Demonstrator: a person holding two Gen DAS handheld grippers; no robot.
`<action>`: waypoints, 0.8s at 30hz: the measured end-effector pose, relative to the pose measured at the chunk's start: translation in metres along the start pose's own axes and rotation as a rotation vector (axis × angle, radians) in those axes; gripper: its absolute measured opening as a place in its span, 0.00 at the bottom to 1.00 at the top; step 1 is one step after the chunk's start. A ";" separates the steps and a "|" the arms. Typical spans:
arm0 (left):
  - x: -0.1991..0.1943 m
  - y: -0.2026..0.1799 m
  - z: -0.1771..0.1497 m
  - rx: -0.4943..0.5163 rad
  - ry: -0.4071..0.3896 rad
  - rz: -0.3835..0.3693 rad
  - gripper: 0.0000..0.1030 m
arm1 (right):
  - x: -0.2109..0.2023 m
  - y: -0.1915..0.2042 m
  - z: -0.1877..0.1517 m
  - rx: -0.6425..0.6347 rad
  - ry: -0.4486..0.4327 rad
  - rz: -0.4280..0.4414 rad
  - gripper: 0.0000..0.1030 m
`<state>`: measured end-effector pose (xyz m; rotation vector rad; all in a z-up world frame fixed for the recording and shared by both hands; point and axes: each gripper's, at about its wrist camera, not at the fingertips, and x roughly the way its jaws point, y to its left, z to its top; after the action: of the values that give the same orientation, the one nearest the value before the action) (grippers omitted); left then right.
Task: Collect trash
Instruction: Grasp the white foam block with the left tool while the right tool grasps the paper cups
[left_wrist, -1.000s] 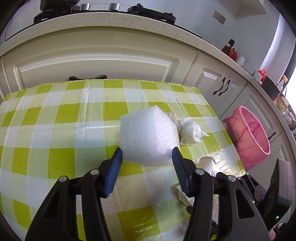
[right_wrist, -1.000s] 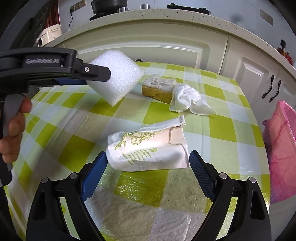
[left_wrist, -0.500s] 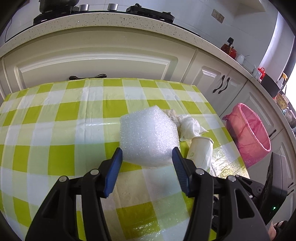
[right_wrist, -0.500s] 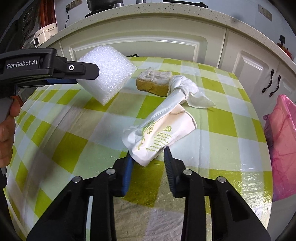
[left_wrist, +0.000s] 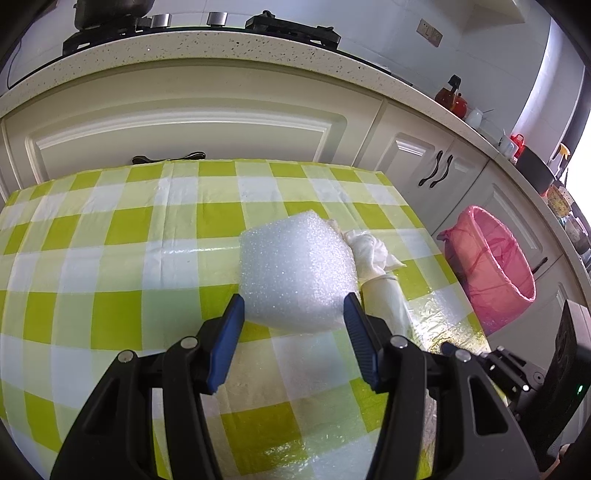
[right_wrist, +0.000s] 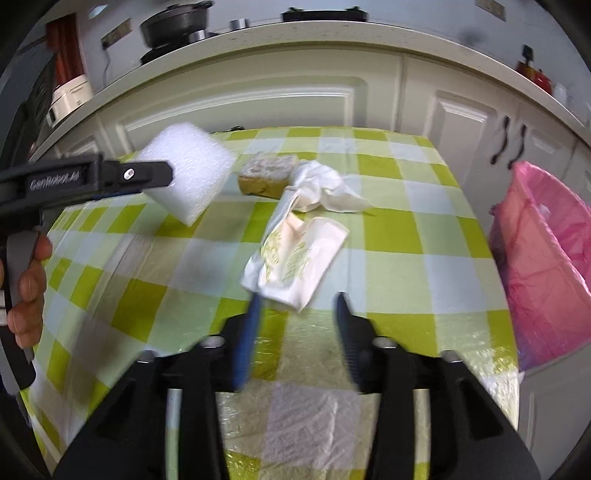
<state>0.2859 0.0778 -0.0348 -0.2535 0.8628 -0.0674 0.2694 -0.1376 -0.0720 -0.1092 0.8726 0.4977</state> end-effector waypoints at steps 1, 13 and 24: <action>-0.001 0.000 0.000 0.001 -0.001 -0.001 0.52 | -0.005 -0.004 0.001 0.031 -0.019 -0.009 0.77; -0.008 0.004 0.006 0.001 -0.021 0.002 0.52 | 0.017 0.004 0.030 0.127 0.000 -0.073 0.68; -0.013 0.009 0.007 0.001 -0.025 0.011 0.52 | 0.039 0.003 0.026 0.112 0.055 -0.072 0.38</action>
<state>0.2825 0.0903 -0.0226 -0.2484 0.8387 -0.0548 0.3076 -0.1132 -0.0843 -0.0516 0.9451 0.3793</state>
